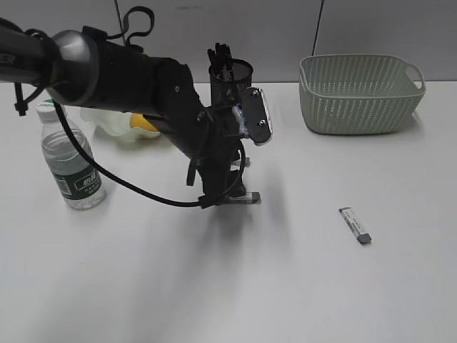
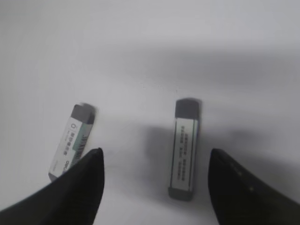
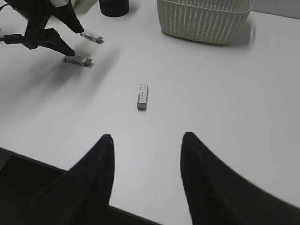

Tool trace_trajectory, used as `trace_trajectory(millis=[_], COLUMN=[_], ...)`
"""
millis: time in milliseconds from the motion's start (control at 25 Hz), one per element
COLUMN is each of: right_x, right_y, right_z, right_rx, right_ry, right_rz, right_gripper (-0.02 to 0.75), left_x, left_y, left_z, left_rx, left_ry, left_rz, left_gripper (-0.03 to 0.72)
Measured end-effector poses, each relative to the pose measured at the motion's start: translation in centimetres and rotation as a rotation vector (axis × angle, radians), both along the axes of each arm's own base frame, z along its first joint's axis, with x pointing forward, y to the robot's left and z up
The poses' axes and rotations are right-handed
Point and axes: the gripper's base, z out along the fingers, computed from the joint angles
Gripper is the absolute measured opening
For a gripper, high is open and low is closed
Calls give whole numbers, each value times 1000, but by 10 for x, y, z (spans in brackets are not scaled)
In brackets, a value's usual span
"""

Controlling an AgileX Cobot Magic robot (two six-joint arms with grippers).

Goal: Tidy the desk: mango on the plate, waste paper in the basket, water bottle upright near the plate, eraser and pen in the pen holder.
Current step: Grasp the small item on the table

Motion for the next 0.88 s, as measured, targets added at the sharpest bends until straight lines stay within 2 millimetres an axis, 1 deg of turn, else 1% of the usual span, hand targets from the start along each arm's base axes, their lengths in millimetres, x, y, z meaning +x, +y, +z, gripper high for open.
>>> trace_trajectory(millis=[80, 160, 360, 560, 720, 800, 880], right_x=[0, 0, 0, 0, 0, 0, 0], right_y=[0, 0, 0, 0, 0, 0, 0], right_z=[0, 0, 0, 0, 0, 0, 0], right_rx=[0, 0, 0, 0, 0, 0, 0], right_ry=[0, 0, 0, 0, 0, 0, 0], right_rz=[0, 0, 0, 0, 0, 0, 0], right_gripper=[372, 372, 371, 371, 371, 371, 371], left_x=[5, 9, 12, 14, 14, 14, 15], left_y=[-7, -12, -22, -25, -25, -25, -26], left_z=[0, -5, -16, -15, -25, -32, -34], left_rx=[-17, -16, 12, 16, 25, 34, 31], left_ry=[24, 68, 195, 193, 208, 218, 217], left_rz=[9, 9, -19, -44, -46, -45, -42], left_gripper=[513, 496, 463, 446, 396, 359, 316])
